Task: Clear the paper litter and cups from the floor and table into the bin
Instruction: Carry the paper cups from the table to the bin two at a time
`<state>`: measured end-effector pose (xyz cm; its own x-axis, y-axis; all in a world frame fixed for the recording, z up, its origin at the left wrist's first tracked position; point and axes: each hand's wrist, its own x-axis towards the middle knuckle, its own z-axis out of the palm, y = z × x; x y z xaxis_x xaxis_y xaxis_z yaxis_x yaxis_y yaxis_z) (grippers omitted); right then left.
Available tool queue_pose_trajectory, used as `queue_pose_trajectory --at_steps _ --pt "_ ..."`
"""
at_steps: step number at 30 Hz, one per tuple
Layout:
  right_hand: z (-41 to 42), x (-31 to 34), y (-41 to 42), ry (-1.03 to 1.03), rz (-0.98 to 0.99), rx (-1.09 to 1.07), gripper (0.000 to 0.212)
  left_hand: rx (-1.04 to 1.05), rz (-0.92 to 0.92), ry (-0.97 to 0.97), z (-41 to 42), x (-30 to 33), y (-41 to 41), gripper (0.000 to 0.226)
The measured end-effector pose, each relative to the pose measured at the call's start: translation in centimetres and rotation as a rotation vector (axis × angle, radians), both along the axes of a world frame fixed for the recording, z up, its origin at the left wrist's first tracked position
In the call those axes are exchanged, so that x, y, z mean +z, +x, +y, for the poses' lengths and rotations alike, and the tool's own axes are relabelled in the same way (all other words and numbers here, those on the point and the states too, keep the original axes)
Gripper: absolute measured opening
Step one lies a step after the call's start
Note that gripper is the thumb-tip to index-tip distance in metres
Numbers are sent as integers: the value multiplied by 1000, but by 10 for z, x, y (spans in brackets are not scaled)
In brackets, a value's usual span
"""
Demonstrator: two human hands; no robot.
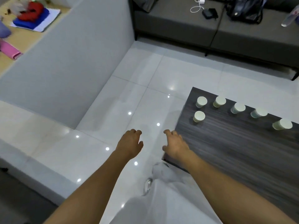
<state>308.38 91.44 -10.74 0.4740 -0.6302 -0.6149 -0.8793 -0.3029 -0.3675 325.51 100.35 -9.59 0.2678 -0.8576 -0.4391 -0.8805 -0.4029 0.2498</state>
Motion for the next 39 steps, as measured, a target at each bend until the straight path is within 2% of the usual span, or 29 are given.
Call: queue_pose_trajectory --at_steps 10,21,30,39 --pt "-112 -16 57 18 30 -216 61 -207 26 41 -147 -15 69 46" --pt "-193 -15 55 69 50 -517 64 -475 68 83 -289 -16 73 46" --pt "-240 -24 49 110 61 -1040 57 -951 66 117 -429 -28 51 46" --pt "-243 -30 41 139 61 -1450 55 -1330 28 159 -499 -33 -8 46"
